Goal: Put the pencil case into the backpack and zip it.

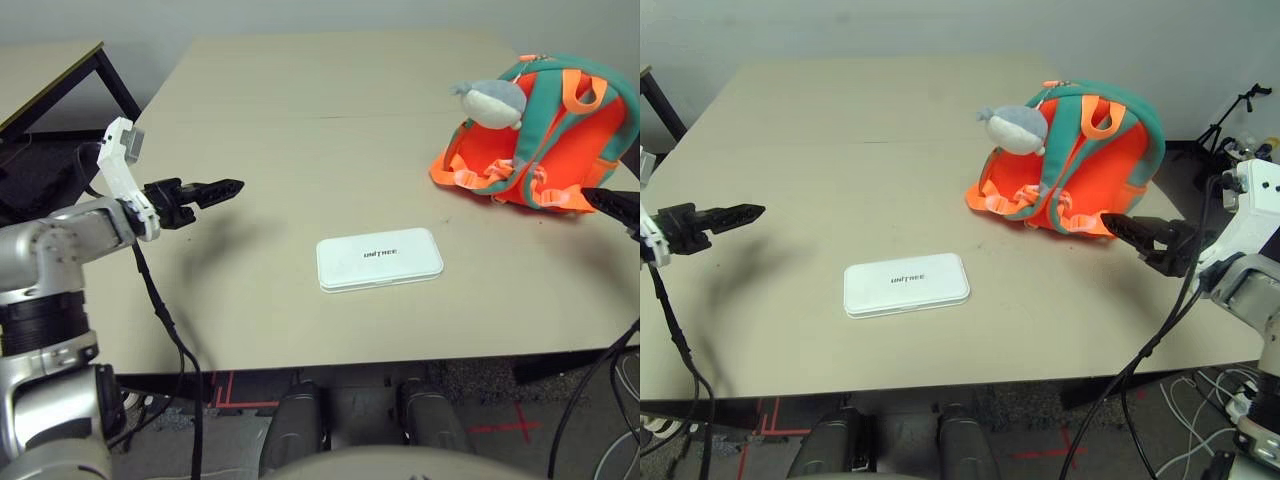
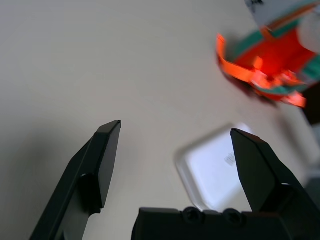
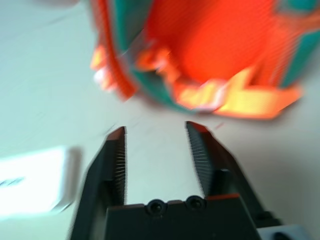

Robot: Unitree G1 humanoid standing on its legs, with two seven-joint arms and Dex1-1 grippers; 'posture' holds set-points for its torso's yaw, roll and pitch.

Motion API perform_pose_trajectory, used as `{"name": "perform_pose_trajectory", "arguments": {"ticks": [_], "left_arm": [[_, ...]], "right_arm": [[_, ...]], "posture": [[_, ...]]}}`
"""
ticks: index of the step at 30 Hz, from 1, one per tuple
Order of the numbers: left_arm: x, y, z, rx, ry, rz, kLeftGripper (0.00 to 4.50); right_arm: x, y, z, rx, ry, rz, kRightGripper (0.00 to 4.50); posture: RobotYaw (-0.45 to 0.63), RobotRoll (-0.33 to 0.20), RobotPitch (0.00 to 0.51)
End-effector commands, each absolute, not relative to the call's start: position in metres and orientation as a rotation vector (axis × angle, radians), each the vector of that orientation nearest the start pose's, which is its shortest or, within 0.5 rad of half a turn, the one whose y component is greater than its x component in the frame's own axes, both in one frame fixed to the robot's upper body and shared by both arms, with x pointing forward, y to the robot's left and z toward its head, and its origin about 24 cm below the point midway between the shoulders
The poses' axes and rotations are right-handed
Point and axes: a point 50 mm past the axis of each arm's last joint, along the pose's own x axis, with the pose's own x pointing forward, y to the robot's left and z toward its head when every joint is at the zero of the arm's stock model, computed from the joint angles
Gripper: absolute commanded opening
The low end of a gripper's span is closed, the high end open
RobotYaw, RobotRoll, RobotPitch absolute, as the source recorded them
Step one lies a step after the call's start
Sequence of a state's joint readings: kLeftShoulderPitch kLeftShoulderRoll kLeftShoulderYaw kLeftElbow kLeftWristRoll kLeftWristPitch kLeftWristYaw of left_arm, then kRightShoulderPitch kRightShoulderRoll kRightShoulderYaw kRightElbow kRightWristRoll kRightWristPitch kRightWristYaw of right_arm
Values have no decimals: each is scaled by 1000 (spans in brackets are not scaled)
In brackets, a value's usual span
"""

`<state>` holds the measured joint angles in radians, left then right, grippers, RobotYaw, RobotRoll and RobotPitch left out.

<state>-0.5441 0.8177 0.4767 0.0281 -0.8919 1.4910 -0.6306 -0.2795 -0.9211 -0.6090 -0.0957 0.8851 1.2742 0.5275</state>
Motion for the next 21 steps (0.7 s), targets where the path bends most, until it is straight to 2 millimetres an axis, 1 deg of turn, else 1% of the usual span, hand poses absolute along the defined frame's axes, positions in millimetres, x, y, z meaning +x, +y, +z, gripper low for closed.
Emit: {"name": "perform_pose_trajectory", "arguments": {"ticks": [1, 2, 3, 4, 5, 6, 9, 13, 16, 21], "left_arm": [[257, 270, 199, -499, 612, -698, 4500], [256, 268, 197, -501, 623, -709, 4500], [255, 266, 195, -500, 632, -717, 4500], [254, 264, 192, -503, 644, -726, 4500], [254, 262, 189, -504, 652, -730, 4500], [254, 262, 188, -507, 656, -730, 4500], [257, 256, 182, -528, 670, -742, 4500], [262, 247, 172, -547, 692, -746, 4500], [263, 237, 159, -577, 744, -775, 4500], [269, 230, 136, -636, 843, -742, 4500]], "right_arm": [[233, -304, 202, 287, 525, 420, 1374], [233, -300, 201, 287, 558, 443, 1107], [233, -296, 199, 287, 587, 464, 689], [234, -292, 198, 292, 609, 482, 484], [235, -289, 197, 297, 628, 500, 125], [235, -286, 197, 300, 638, 512, 26], [240, -271, 192, 304, 690, 580, 26], [250, -258, 182, 257, 730, 612, 26], [258, -245, 175, 230, 768, 644, 26], [267, -231, 166, 187, 783, 655, 26]], "posture": [[27, 0, 24], [29, 0, 24], [30, 0, 24], [32, 0, 24], [34, 0, 24], [32, 0, 25], [30, 0, 27], [34, 0, 30], [50, 0, 36], [63, 0, 44]]}}
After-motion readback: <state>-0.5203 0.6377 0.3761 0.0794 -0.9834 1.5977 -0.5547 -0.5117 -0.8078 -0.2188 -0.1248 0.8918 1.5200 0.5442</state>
